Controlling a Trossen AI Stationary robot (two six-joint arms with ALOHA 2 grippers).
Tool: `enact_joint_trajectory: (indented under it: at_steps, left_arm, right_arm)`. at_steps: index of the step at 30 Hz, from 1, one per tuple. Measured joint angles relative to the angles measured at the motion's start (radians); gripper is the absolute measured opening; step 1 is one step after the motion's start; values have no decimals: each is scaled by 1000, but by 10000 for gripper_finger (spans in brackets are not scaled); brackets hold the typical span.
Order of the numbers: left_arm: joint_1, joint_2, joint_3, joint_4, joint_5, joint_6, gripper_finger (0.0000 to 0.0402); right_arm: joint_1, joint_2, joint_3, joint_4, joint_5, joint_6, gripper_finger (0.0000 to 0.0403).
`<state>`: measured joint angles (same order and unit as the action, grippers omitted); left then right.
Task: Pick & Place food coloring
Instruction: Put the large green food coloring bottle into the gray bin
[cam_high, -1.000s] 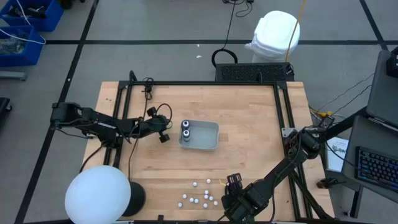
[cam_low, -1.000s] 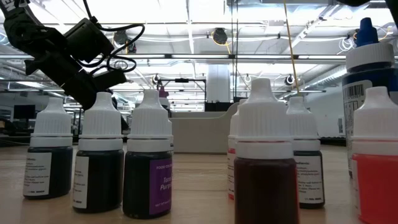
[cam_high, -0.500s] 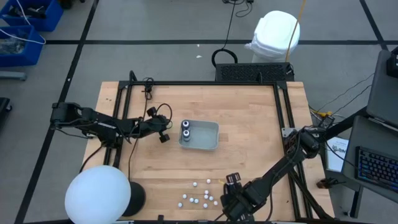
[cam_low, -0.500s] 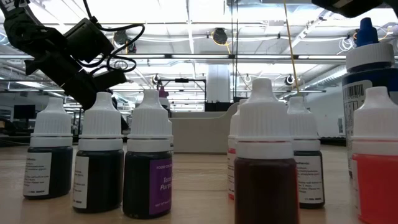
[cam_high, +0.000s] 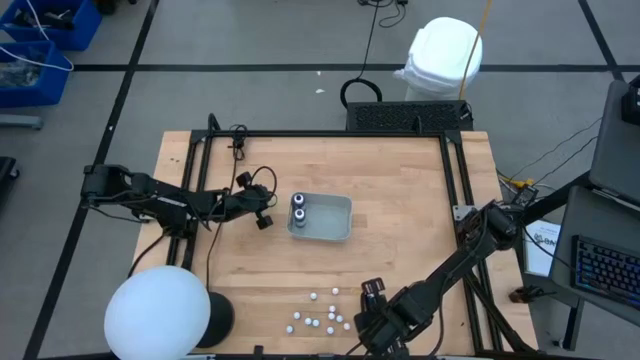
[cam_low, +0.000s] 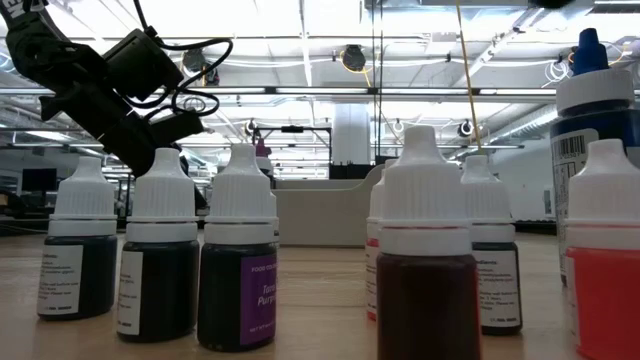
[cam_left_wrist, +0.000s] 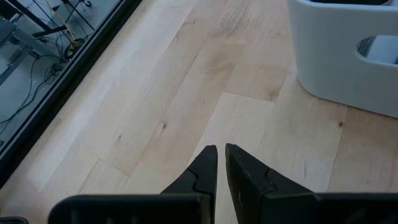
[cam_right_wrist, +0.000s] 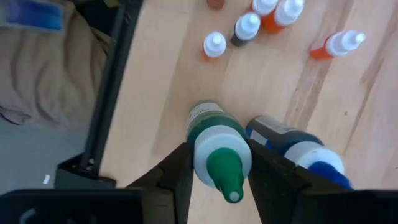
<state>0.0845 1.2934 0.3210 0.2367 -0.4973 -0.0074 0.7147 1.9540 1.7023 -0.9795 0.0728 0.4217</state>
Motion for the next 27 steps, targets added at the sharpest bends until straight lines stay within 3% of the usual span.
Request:
enact_joint_trajectory:
  at_steps: [9,15,21,27]
  left_arm:
    - [0,0,0,0,0,4,42]
    - [0,0,0,0,0,4,42]
    - [0,0,0,1,0,4,42]
    - [0,0,0,1,0,3,42]
  right_arm:
    - [-9,-85,0,64,2,-31,114]
    - [-74,-162,0,100,3,-43,113]
    - [-216,-245,0,100,6,-112,114]
    - [-438,-284,2,100,4,-247,113]
